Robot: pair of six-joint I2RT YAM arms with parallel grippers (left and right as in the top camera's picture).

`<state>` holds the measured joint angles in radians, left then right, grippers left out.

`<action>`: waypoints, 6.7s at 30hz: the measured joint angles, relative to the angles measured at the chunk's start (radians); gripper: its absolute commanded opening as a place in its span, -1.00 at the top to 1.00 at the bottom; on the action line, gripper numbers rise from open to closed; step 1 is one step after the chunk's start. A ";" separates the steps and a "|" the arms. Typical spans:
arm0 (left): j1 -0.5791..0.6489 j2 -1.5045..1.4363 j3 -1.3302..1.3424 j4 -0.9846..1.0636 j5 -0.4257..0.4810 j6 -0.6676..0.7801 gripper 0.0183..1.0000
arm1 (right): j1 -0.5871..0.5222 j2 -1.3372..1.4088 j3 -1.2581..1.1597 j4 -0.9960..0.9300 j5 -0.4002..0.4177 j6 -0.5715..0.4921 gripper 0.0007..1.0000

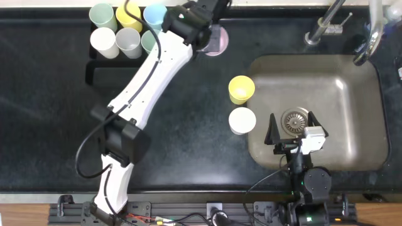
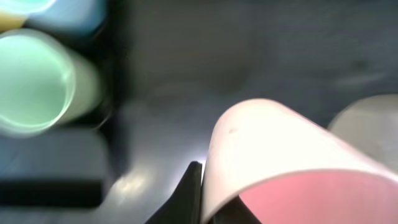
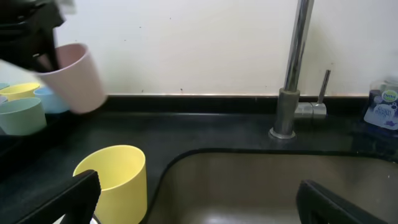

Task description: Store Cups

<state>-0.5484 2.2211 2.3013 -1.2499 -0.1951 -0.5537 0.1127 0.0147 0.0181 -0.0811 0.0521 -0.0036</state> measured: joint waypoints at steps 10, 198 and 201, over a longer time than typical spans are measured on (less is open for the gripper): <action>0.077 -0.031 0.002 -0.312 -0.111 -0.145 0.96 | 0.000 0.000 0.000 0.000 0.000 0.000 -1.00; -0.298 -0.257 -0.223 0.000 0.033 -0.112 -0.56 | 0.000 0.000 0.000 0.001 0.000 0.000 -0.99; -0.309 -0.188 -0.223 0.001 0.032 -0.132 -0.57 | 0.000 0.000 0.000 0.000 0.000 0.000 -1.00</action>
<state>-0.8577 2.0331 2.0785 -1.2491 -0.1631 -0.6861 0.1127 0.0147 0.0181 -0.0807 0.0517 -0.0036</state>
